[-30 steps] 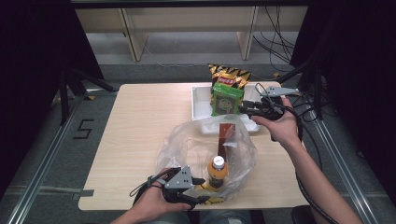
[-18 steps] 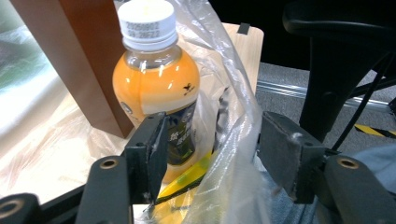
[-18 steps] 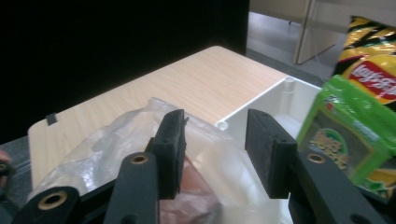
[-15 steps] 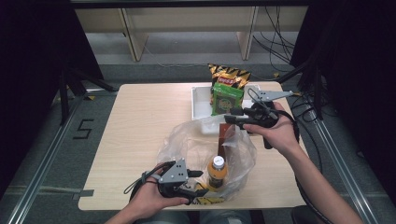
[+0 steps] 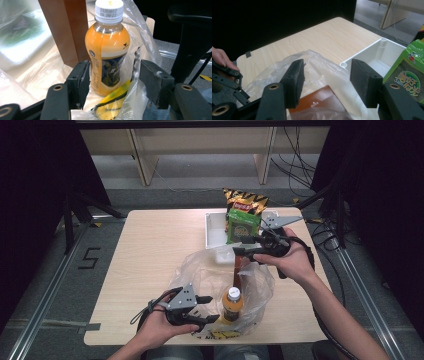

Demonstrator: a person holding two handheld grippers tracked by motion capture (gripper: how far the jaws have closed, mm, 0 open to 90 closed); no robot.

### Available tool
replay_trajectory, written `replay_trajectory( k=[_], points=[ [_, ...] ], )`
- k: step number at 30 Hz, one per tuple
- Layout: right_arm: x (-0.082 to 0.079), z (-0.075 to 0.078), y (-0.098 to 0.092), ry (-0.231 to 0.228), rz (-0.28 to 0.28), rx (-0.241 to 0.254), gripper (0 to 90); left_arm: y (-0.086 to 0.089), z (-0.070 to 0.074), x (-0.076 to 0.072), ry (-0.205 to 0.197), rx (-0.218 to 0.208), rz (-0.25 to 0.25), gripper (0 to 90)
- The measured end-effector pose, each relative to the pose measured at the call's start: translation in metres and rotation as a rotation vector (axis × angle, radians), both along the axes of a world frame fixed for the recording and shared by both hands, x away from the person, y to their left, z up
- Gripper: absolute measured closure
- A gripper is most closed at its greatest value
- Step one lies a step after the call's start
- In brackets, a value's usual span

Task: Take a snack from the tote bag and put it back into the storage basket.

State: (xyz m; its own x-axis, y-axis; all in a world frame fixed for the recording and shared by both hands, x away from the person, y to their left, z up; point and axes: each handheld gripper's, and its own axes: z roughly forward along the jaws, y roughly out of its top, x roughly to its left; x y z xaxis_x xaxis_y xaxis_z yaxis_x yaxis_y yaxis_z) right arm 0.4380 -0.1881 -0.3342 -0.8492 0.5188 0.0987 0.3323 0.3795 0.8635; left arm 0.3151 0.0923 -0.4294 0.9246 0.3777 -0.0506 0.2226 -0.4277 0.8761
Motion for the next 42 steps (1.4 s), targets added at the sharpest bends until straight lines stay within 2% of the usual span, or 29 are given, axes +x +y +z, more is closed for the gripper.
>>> replay_trajectory(
  k=[1,2,6,7,9,10,11,12,13,15,18,20,21,22,23,25,26,27,29,31,32,33,34,37,38,39,40,41,42],
  points=[
    [0.0,0.0,0.002,0.023,0.003,-0.003,44.1,0.0,0.0,0.0,0.0,-0.002,0.0,41.6],
    [0.001,-0.001,0.004,0.011,0.006,-0.009,43.9,0.0,0.0,0.001,-0.007,-0.001,-0.006,41.6],
    [0.004,-0.005,0.007,0.038,0.024,-0.05,42.0,0.001,-0.002,0.002,0.012,-0.007,-0.001,41.7],
    [0.005,-0.006,0.007,0.014,0.023,-0.057,41.7,0.001,-0.003,0.002,0.008,-0.005,0.008,41.7],
    [0.004,-0.008,0.006,0.044,0.015,-0.054,40.7,0.002,-0.003,0.003,0.002,0.001,0.0,41.7],
    [0.005,-0.01,0.005,0.016,0.028,-0.054,40.2,0.001,-0.005,0.003,0.02,-0.007,0.004,41.8],
    [0.004,-0.01,0.004,0.04,0.022,-0.059,39.8,0.002,-0.005,0.004,0.001,0.009,-0.003,41.9],
    [0.005,-0.01,0.002,0.018,0.041,-0.065,39.8,0.002,-0.005,0.003,0.015,0.006,0.009,41.9],
    [0.003,-0.011,0.001,0.06,0.024,-0.057,39.5,0.002,-0.006,0.003,0.015,0.005,0.008,41.9],
    [0.004,-0.013,-0.001,0.053,0.037,-0.051,38.8,0.002,-0.006,0.004,0.021,0.001,0.003,41.9],
    [0.002,-0.017,-0.004,0.068,0.029,-0.035,37.6,0.002,-0.006,0.005,0.006,0.011,0.001,42.0],
    [0.002,-0.017,-0.006,0.079,0.038,-0.04,36.9,0.002,-0.007,0.005,0.011,0.008,0.002,42.0],
    [0.001,-0.018,-0.007,0.066,0.026,-0.039,36.7,0.002,-0.007,0.006,0.003,0.01,-0.003,42.0],
    [0.002,-0.017,-0.009,0.077,0.035,-0.042,36.1,0.002,-0.007,0.005,0.012,0.007,0.004,42.0],
    [0.001,-0.018,-0.01,0.066,0.04,-0.041,35.7,0.002,-0.008,0.005,0.025,0.003,0.015,42.0],
    [0.0,-0.018,-0.012,0.076,0.047,-0.034,34.9,0.002,-0.008,0.005,0.026,0.004,0.006,42.0],
    [0.002,-0.019,-0.014,0.036,0.058,-0.039,34.0,0.002,-0.008,0.006,0.024,0.007,0.007,42.0],
    [0.0,-0.019,-0.014,0.07,0.064,-0.028,33.5,0.002,-0.008,0.006,0.021,0.012,0.012,42.0],
    [-0.001,-0.019,-0.016,0.077,0.067,-0.026,32.9,0.002,-0.008,0.006,0.027,0.01,0.013,42.0],
    [-0.001,-0.021,-0.016,0.06,0.084,-0.009,32.1,0.002,-0.009,0.006,0.031,0.008,0.015,42.0],
    [-0.002,-0.023,-0.016,0.075,0.097,0.002,31.9,0.002,-0.009,0.006,0.023,0.011,0.014,42.0],
    [-0.002,-0.022,-0.017,0.082,0.111,-0.007,31.8,0.002,-0.009,0.006,0.024,0.01,0.014,42.0],
    [-0.002,-0.023,-0.017,0.061,0.112,-0.007,31.8,0.002,-0.009,0.006,0.026,0.009,0.014,42.0],
    [-0.003,-0.024,-0.017,0.077,0.122,0.009,31.8,0.002,-0.01,0.006,0.027,0.007,0.01,42.0],
    [-0.003,-0.024,-0.018,0.073,0.119,0.006,31.8,0.002,-0.01,0.007,0.032,0.009,0.006,42.0],
    [-0.003,-0.024,-0.018,0.048,0.111,0.013,31.8,0.002,-0.01,0.006,0.027,0.005,0.015,42.0],
    [-0.003,-0.023,-0.019,0.051,0.122,0.002,31.7,0.002,-0.01,0.007,0.03,0.008,0.008,42.0],
    [-0.004,-0.022,-0.02,0.07,0.127,0.006,31.5,0.002,-0.01,0.007,0.032,0.009,0.007,42.0],
    [-0.004,-0.022,-0.019,0.066,0.133,0.016,31.5,0.002,-0.01,0.007,0.035,0.006,0.009,42.0]
  ],
)
